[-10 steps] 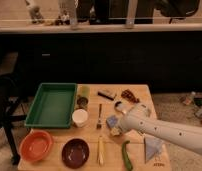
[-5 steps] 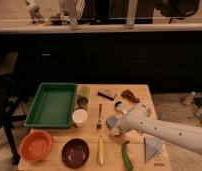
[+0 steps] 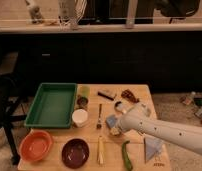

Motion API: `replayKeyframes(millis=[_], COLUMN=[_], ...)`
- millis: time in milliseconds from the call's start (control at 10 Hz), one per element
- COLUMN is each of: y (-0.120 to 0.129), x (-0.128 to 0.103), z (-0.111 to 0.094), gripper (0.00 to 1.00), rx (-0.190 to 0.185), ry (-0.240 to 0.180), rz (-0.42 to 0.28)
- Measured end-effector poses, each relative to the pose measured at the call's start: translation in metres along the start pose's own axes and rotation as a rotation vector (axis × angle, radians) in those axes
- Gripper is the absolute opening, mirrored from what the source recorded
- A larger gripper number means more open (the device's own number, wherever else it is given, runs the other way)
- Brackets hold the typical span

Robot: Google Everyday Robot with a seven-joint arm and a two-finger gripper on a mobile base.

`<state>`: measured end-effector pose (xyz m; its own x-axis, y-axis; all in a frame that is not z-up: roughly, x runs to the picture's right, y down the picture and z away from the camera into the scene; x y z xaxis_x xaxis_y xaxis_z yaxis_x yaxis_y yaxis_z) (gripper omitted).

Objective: Wipe red bowl with sponge

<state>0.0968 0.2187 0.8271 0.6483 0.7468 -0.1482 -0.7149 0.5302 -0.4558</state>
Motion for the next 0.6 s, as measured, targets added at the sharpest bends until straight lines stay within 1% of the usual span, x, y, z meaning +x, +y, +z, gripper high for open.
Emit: replayKeyframes(millis=[100,200,300,400,600], y=[0.007,0.020,0.029,0.036,0.049], x=[-0.011,-0.028,-0.038,-0.042,-0.042], z=[-0.006,-0.017,-0.025,-0.030,-0.037], gripper=[0.48,0.48,0.48,0.48,0.48], rx=[0.001,0.002,0.003,0.004,0.000], ry=[-0.007,-0.015,-0.021,-0.026,-0.034], rz=[-0.033,-0.100,-0.172,-0.229,-0.306])
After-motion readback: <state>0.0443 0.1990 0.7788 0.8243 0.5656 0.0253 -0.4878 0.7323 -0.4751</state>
